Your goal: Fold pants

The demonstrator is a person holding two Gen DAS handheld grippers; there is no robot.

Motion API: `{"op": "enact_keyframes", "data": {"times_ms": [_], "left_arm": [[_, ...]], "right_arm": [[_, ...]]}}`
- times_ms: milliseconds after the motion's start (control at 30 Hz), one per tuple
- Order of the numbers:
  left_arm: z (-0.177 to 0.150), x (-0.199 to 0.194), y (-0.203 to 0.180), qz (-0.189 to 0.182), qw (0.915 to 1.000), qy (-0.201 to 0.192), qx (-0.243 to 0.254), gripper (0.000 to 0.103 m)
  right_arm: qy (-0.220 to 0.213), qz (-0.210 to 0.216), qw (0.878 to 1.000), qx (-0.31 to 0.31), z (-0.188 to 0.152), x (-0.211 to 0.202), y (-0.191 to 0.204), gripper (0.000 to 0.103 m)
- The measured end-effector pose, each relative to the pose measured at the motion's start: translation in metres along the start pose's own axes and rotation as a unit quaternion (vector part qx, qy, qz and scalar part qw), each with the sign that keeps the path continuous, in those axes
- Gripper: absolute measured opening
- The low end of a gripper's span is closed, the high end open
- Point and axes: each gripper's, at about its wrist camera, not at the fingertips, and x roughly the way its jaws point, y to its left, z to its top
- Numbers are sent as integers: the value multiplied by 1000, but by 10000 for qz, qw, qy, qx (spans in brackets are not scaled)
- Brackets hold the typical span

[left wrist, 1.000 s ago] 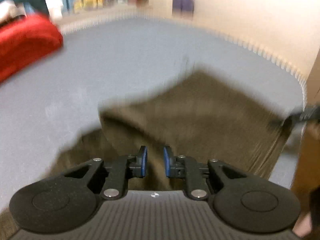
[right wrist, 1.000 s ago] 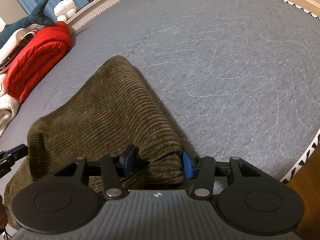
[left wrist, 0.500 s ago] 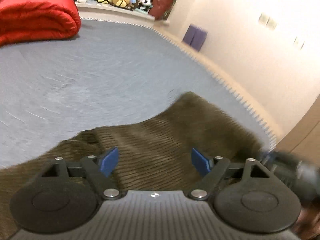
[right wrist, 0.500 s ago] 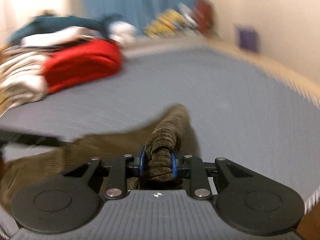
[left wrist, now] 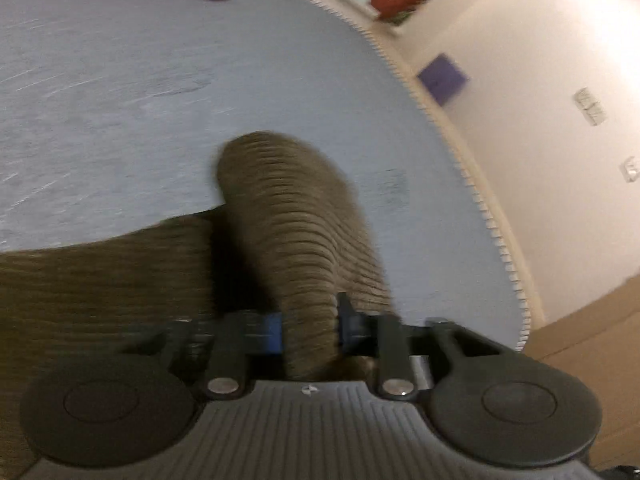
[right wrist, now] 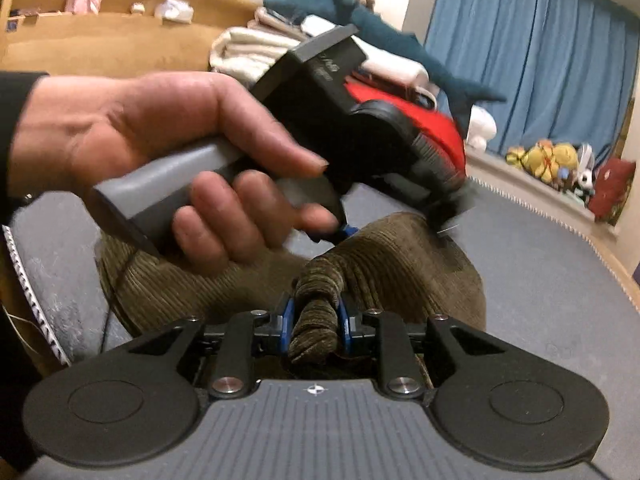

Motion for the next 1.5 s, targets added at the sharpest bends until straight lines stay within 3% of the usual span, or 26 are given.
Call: {"op": "enact_keyframes", "data": {"times_ms": [133, 200, 233, 333, 400, 500, 600, 667, 700, 733, 767, 800, 833, 900, 1000, 1067, 1133, 1200, 1300, 1333, 1400, 1500], "left_arm": [[-4, -24, 2, 216, 9990, -280, 288, 21], [-4, -45, 7, 326, 9977, -483, 348, 21], [-3, -57, 13, 390, 9971, -568, 311, 21], [-3, -103, 37, 831, 9930, -798, 247, 21], [-5, -131, 57, 1162, 9890, -898, 162, 20], [-12, -164, 101, 1753, 9809, -831, -160, 20], [-22, -186, 142, 2093, 9734, -620, -692, 23], [-26, -192, 153, 2147, 9707, -657, -852, 25], [-25, -195, 157, 2126, 9703, -704, -916, 35], [-24, -195, 161, 2108, 9695, -724, -1015, 59], [-24, -195, 165, 2140, 9677, -740, -1104, 71], [-25, -192, 166, 2100, 9682, -741, -1141, 89], [-25, -190, 170, 1982, 9708, -681, -1168, 98], [-25, -177, 179, 1768, 9752, -463, -1252, 101], [-25, -149, 207, 1439, 9764, -268, -1589, 101], [-35, -136, 218, 1211, 9772, -73, -1745, 99], [-37, -115, 222, 1054, 9781, 5, -1795, 90], [-35, -108, 214, 1232, 9786, -5, -1645, 86], [-29, -110, 200, 1428, 9776, -122, -1542, 68], [-28, -113, 196, 1403, 9780, -212, -1526, 60], [-24, -115, 183, 1190, 9816, -397, -1438, 54], [-16, -101, 150, 866, 9882, -580, -1125, 50]], "right_arm": [[-115, 634, 9972, 391, 20, -1, -2, 35], [-436, 1004, 9912, 747, 32, -12, -10, 70], [-628, 1184, 9868, 911, 40, -18, -14, 75], [-1142, 1383, 9749, 1318, 55, -22, -39, 78], [-1201, 1275, 9715, 1598, 62, -12, -59, 81], [-798, 1059, 9674, 2158, 60, 15, -83, 81], [-23, 1117, 9500, 2917, 49, 61, -100, 81], [536, 1177, 9312, 3407, 38, 93, -106, 81], [739, 1168, 9227, 3600, 33, 104, -104, 81], [982, 1190, 9118, 3805, 29, 120, -105, 81], [1188, 1197, 9041, 3927, 21, 129, -99, 81], [1378, 1109, 8961, 4071, 16, 140, -98, 81], [1487, 1027, 8895, 4197, 7, 140, -92, 81], [1682, 958, 8790, 4358, -2, 148, -86, 81], [1837, 975, 8668, 4533, -12, 156, -83, 81], [1891, 1232, 8640, 4500, -13, 164, -81, 77], [1851, 1319, 8704, 4367, -14, 166, -80, 65], [1742, 1443, 8768, 4242, -15, 165, -83, 39], [1528, 1552, 8768, 4288, -5, 156, -98, 25], [1379, 1592, 8785, 4288, 1, 150, -103, 23], [1166, 1618, 8820, 4269, 9, 136, -114, 21], [800, 1446, 8893, 4265, 15, 112, -149, 21]]}}
